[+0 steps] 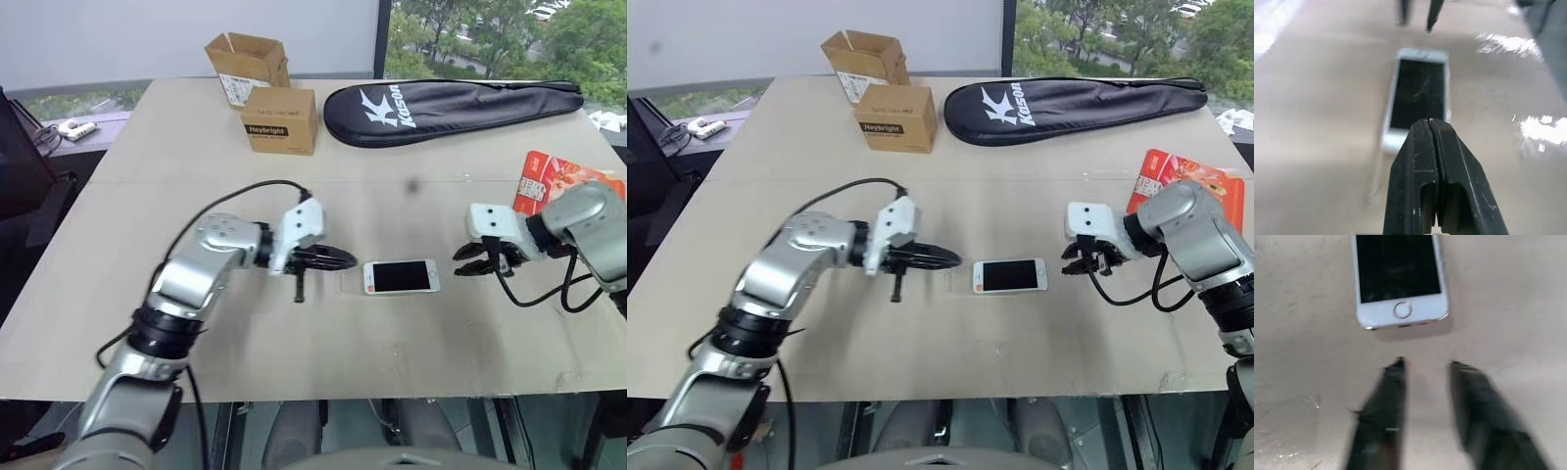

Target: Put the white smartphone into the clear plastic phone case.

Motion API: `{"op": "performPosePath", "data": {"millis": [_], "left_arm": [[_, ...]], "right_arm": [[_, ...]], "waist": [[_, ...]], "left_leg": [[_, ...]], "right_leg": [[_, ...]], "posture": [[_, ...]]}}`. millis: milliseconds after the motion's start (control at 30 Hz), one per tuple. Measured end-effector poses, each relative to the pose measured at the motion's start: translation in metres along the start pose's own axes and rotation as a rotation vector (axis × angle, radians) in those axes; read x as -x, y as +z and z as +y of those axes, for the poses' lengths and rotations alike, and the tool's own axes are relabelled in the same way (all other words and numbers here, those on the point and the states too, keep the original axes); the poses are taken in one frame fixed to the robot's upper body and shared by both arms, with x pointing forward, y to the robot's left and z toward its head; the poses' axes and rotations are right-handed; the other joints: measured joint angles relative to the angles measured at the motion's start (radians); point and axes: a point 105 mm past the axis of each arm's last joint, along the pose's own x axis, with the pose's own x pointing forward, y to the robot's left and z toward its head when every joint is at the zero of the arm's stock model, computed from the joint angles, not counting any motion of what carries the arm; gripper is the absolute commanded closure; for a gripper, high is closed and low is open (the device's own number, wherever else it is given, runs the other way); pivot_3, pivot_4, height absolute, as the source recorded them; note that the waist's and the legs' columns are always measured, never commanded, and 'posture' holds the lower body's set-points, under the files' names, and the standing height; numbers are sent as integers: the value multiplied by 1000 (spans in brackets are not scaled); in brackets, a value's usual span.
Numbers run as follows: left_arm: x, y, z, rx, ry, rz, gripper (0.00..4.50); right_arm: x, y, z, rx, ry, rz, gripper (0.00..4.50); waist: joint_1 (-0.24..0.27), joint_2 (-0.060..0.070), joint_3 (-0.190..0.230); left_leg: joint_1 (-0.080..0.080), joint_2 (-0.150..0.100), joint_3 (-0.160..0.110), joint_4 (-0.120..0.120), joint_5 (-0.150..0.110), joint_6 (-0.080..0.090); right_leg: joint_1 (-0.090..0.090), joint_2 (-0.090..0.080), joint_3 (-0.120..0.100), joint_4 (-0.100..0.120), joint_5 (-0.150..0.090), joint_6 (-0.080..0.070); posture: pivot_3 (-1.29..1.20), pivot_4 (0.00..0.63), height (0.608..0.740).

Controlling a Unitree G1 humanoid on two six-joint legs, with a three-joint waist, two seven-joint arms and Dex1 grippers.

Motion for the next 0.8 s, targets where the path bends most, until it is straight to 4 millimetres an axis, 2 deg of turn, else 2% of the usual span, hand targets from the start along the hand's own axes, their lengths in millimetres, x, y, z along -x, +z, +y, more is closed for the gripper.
{"op": "performPosePath", "data": {"millis": [33,200,300,633,800], "left_arm": [[4,-10,-2,30,6,30,4500],[7,-32,-7,64,12,119,4500],[-7,-51,-11,90,-5,160,4500],[-31,-46,4,38,-12,93,4500],[-40,-45,3,37,-21,72,4500]], "right_arm": [[-1,0,0,12,-4,11,4476],[-5,0,1,35,3,32,4476],[-7,-3,2,45,5,55,4476],[-11,-8,4,33,4,69,4476],[-13,0,6,61,-3,62,4476]], "waist": [[1,0,0],[13,0,0],[15,0,0],[33,1,-1],[43,1,-1]], "left_leg": [[0,0,0,0,0,0],[-1,0,0,0,0,0],[-1,0,1,0,0,0],[-1,-1,0,7,0,0],[-2,-3,0,10,0,0]], "right_leg": [[0,0,0,0,0,0],[0,0,-1,-1,0,0],[0,0,0,-1,0,0],[3,-1,-1,-1,0,0],[5,-2,-1,-1,0,0]], "posture": [[0,150,740],[0,150,740],[0,150,740],[0,150,740],[0,150,740]]}}
